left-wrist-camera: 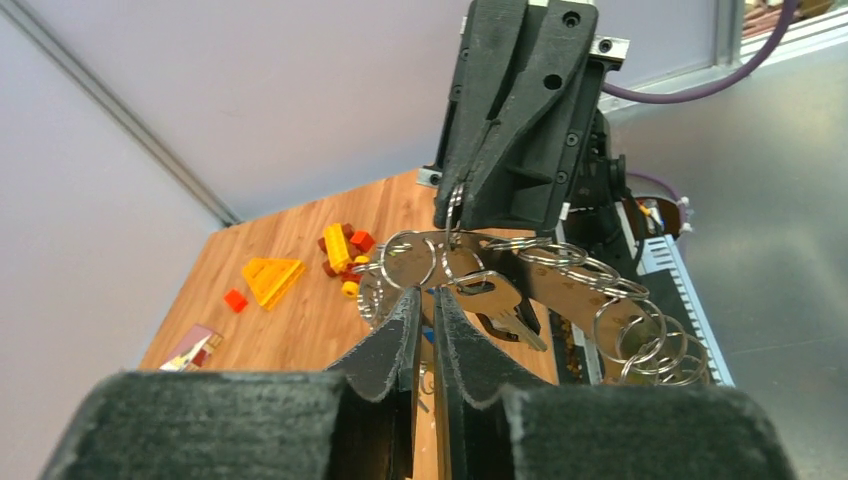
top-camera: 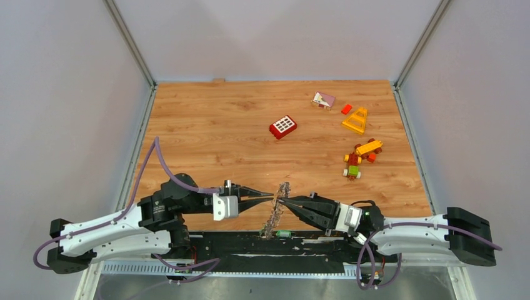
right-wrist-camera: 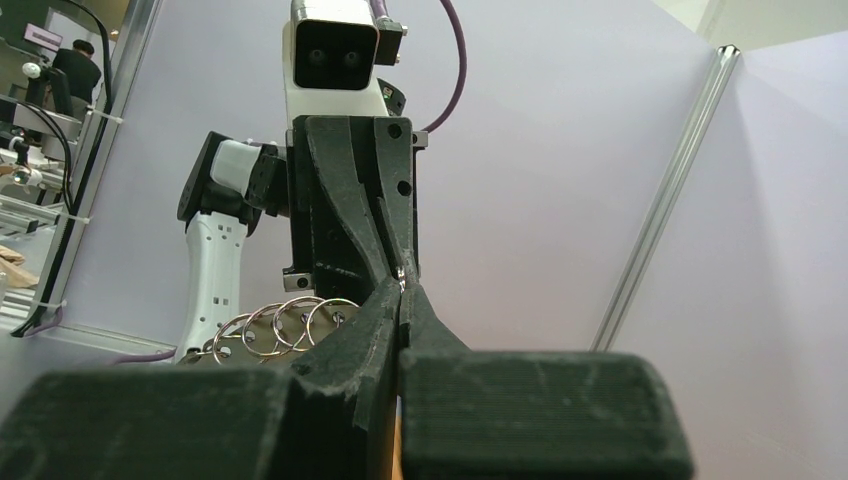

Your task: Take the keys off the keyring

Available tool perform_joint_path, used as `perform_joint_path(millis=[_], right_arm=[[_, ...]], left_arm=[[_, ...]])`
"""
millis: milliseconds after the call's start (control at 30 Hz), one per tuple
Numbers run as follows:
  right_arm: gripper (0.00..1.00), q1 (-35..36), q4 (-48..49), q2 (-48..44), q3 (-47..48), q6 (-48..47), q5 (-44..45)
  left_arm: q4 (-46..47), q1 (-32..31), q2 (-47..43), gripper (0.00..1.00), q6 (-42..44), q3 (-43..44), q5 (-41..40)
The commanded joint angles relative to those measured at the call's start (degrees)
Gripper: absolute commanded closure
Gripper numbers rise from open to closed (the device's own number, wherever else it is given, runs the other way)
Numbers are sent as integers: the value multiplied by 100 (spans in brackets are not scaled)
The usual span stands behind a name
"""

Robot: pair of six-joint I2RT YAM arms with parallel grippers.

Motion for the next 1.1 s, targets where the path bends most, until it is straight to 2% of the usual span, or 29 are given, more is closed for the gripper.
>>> perform_joint_path(millis=[0,200,467,700,867,1067], right_arm=[[100,33,237,-126,200,41,-16],[100,33,176,-103,224,-19,-85],[100,27,-51,-162,291,-90,-198],[100,32,-138,-219,315,-116,-236],[100,29,-226,-229,351,-144,-290],[100,33,-244,-226,381,-141,-333]], left_arm=[[57,-7,-283,81,-125,-54,-508],[87,-7,-556,71,-372,-95,-718],[81,-7,-465,63,-920,-40,141],[130,-7,-409,56,-1430,-59,-73],[288,-7,-386,55,-1584,-86,-95],[261,-8,-280,61,-1548,-111,-251]])
